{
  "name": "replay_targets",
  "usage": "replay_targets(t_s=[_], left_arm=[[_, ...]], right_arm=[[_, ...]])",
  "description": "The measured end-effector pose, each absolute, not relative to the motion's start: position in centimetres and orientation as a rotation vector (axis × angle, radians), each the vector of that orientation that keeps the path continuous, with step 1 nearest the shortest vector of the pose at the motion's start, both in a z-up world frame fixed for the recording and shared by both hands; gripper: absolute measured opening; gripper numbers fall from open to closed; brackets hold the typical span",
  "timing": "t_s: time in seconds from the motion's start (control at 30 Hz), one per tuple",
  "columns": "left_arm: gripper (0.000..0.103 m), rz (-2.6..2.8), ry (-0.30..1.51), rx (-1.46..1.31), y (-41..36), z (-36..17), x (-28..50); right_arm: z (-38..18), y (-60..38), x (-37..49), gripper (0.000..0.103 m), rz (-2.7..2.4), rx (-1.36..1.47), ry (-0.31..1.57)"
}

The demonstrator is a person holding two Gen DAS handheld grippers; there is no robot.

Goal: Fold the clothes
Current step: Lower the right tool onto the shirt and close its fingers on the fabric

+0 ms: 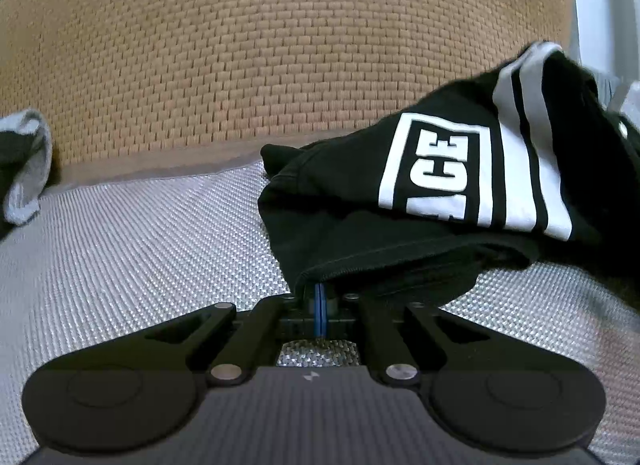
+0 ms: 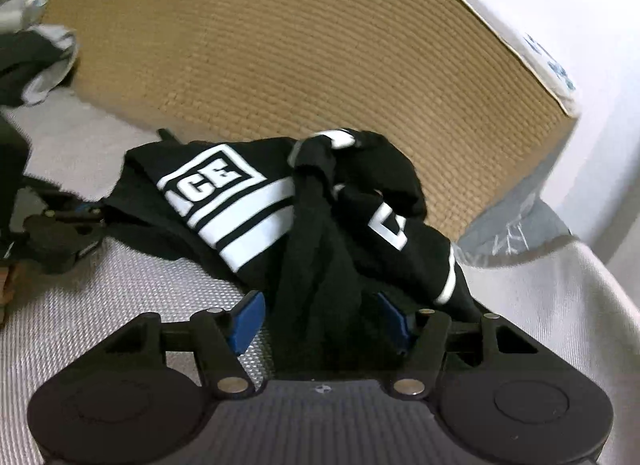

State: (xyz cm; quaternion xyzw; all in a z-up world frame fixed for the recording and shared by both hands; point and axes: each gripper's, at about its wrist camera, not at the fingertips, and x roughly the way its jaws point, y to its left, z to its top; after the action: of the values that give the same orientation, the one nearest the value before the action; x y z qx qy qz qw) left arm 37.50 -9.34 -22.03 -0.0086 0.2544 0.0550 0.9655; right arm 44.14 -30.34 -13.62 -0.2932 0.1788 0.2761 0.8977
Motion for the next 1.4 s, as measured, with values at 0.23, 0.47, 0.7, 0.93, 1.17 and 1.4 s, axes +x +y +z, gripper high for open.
replay_targets(t_s=[0.23,0.47,0.7,0.93,1.17,1.4], left_arm=[[0.004,0.112,0.509,-0.034,-9.4,-22.1,37.5],[0.004,0.116,0.507,-0.026,-9.5,-22.1,37.6],[0.003,0.117,0.505,-0.019,-9.5,-22.1,37.5],[0.004,0.118,0.502,-0.005,-9.5,-22.3,37.5],[0.003,0.113,0.504,-0.005,-9.3,-22.2,37.6],[0.003,0.113,0.506,-0.003,-9.2,-22.2,37.6]], right_arm=[[-14.0,-29.4,44.0,0.066,0.595,-0.692,0.36],[-14.4,-29.5,44.2,0.065,0.589,-0.714,0.361],[-15.1,-28.9,45.0,0.064,0.57,-0.689,0.39],[-16.5,-28.2,46.4,0.039,0.529,-0.709,0.389],[-15.4,-30.7,49.8,0.015,0.473,-0.59,0.381],[-10.3,-36.2,54.2,0.011,0.371,-0.49,0.303]])
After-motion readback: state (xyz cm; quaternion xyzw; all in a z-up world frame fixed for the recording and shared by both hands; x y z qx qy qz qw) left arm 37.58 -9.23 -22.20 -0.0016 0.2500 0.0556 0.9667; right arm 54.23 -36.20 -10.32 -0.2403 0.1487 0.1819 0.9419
